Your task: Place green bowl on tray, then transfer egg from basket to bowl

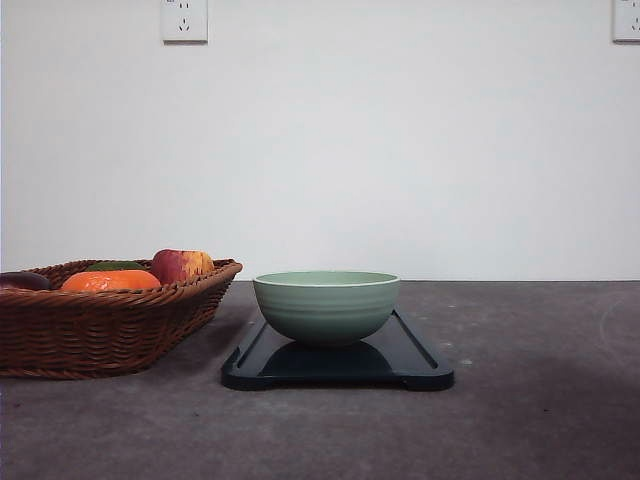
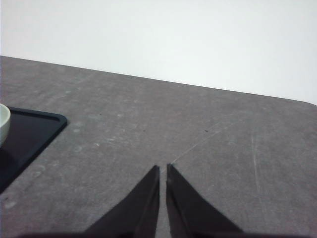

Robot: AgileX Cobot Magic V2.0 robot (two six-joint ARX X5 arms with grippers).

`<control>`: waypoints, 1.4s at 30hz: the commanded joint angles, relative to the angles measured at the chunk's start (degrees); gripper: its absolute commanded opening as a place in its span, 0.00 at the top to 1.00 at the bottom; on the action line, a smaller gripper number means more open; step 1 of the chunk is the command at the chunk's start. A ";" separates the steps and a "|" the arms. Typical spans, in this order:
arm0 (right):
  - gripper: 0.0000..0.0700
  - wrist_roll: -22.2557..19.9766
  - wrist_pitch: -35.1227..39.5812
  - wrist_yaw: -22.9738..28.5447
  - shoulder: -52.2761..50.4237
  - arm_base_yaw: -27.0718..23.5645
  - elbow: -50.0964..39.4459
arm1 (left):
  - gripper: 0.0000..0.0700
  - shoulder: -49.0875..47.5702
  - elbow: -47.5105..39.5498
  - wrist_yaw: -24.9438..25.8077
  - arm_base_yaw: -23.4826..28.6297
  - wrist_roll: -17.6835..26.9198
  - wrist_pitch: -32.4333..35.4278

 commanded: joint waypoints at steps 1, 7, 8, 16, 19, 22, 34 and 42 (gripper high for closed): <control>0.98 -0.03 0.66 0.01 0.07 0.02 -0.24 | 1.00 -0.09 -1.11 -0.09 0.17 -0.07 0.58; 0.98 -0.03 0.66 0.01 0.07 0.02 -0.24 | 1.00 -0.09 -1.11 -0.09 0.17 -0.07 0.57; 0.98 -0.02 0.66 0.01 0.07 0.02 -0.24 | 1.00 -0.09 -1.11 -0.09 0.17 -0.07 0.58; 0.98 -0.02 0.66 0.01 0.07 0.02 -0.24 | 1.00 -0.09 -1.11 -0.09 0.17 -0.07 0.58; 0.98 -0.02 0.66 0.01 0.07 0.02 -0.24 | 1.00 -0.09 -1.11 -0.09 0.17 -0.07 0.57; 0.98 -0.04 0.66 0.01 0.07 0.02 -0.24 | 1.00 -0.09 -1.11 -0.09 0.17 -0.07 0.58; 0.98 -0.04 0.66 0.01 0.07 0.02 -0.24 | 1.00 -0.07 -1.11 -0.09 0.17 -0.07 0.58; 0.98 -0.02 0.66 0.01 0.07 0.02 -0.24 | 1.00 -0.09 -1.11 -0.09 0.17 -0.07 0.57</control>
